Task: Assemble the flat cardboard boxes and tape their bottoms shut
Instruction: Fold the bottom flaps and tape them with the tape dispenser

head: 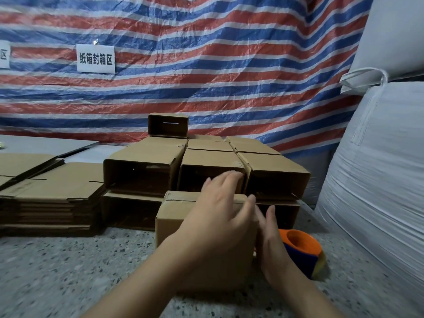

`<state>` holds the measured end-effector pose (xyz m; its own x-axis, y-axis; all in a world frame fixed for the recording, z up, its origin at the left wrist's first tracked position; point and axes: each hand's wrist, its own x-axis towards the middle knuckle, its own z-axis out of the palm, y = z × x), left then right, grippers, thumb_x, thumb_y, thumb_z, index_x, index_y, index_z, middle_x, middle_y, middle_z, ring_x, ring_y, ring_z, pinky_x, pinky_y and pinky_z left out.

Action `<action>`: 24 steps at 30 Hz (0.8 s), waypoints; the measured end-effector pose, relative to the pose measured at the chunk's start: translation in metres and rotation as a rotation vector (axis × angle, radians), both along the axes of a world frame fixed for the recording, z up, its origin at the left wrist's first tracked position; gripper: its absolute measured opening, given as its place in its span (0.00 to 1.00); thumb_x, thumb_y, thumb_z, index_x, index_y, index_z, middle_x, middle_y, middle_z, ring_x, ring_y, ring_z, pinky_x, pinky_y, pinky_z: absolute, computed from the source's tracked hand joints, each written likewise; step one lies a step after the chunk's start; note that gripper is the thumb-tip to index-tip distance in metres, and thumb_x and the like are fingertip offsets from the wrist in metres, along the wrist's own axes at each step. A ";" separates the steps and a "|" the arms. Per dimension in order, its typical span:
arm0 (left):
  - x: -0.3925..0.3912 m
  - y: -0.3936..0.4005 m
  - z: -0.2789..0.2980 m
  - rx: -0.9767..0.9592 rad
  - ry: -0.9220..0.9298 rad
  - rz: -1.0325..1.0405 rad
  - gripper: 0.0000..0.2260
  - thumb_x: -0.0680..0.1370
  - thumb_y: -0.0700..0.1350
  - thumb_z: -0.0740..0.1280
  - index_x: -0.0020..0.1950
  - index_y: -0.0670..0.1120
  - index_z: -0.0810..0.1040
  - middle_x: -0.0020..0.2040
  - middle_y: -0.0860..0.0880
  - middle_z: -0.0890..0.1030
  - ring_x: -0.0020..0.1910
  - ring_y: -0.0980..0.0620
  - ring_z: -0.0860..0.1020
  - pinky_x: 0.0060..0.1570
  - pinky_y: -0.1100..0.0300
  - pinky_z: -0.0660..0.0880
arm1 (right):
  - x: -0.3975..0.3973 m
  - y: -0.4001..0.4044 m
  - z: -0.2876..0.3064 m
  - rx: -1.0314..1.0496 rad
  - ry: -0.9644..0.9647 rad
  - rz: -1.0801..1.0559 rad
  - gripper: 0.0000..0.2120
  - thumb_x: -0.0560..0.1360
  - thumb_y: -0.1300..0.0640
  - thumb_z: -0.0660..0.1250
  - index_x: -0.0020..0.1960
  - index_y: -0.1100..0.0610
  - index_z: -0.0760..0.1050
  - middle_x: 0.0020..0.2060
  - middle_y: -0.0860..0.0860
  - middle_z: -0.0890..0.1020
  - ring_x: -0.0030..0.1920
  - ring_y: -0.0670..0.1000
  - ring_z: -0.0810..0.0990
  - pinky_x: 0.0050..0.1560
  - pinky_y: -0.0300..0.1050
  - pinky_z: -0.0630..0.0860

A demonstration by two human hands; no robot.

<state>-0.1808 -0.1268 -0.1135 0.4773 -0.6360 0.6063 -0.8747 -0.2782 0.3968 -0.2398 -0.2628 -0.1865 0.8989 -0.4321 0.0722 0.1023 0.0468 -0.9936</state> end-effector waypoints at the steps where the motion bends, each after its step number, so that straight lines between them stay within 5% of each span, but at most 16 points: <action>1: 0.000 0.006 0.001 -0.088 -0.051 0.016 0.24 0.81 0.58 0.56 0.75 0.51 0.63 0.73 0.55 0.67 0.70 0.66 0.57 0.76 0.51 0.56 | -0.002 0.000 0.001 -0.043 -0.049 -0.022 0.44 0.70 0.24 0.44 0.81 0.42 0.52 0.80 0.43 0.60 0.79 0.47 0.59 0.78 0.56 0.58; 5: 0.014 0.045 -0.008 -0.415 -0.103 0.211 0.24 0.79 0.59 0.54 0.71 0.49 0.69 0.66 0.56 0.72 0.66 0.61 0.67 0.66 0.57 0.67 | -0.011 0.001 -0.005 -0.203 -0.132 -0.034 0.34 0.71 0.25 0.56 0.73 0.29 0.50 0.77 0.33 0.57 0.65 0.23 0.63 0.61 0.26 0.66; 9: 0.030 0.080 -0.047 -0.527 0.304 0.301 0.27 0.80 0.63 0.55 0.76 0.52 0.63 0.72 0.54 0.68 0.68 0.58 0.66 0.63 0.55 0.66 | -0.015 0.006 -0.017 -0.254 -0.169 0.049 0.27 0.76 0.37 0.61 0.73 0.32 0.58 0.73 0.41 0.72 0.70 0.43 0.73 0.67 0.43 0.74; 12: 0.027 0.081 -0.062 -0.552 0.711 0.136 0.29 0.76 0.63 0.56 0.76 0.57 0.64 0.71 0.56 0.69 0.68 0.56 0.67 0.66 0.53 0.65 | -0.012 0.018 -0.008 -0.311 -0.207 -0.043 0.20 0.78 0.40 0.59 0.69 0.39 0.70 0.58 0.41 0.83 0.59 0.44 0.82 0.54 0.40 0.81; 17: 0.041 0.087 -0.029 -0.460 0.877 0.042 0.14 0.79 0.58 0.61 0.64 0.63 0.74 0.60 0.60 0.78 0.59 0.59 0.75 0.55 0.57 0.70 | -0.001 0.014 0.045 -0.534 0.107 -0.332 0.28 0.77 0.31 0.53 0.45 0.52 0.81 0.37 0.49 0.85 0.38 0.46 0.83 0.36 0.39 0.78; 20: 0.056 0.088 -0.020 -0.301 1.018 0.230 0.09 0.81 0.54 0.62 0.58 0.54 0.76 0.53 0.51 0.80 0.53 0.50 0.77 0.57 0.50 0.72 | 0.018 -0.001 0.057 -0.531 0.413 -0.255 0.31 0.81 0.33 0.53 0.57 0.58 0.81 0.51 0.55 0.85 0.50 0.53 0.82 0.43 0.46 0.74; 24: 0.065 0.080 -0.035 -0.182 1.200 0.384 0.14 0.80 0.51 0.65 0.56 0.41 0.79 0.45 0.44 0.80 0.46 0.46 0.79 0.47 0.54 0.74 | 0.037 -0.002 0.032 -0.487 0.641 -0.164 0.33 0.81 0.35 0.55 0.76 0.58 0.67 0.65 0.55 0.78 0.58 0.56 0.79 0.52 0.48 0.76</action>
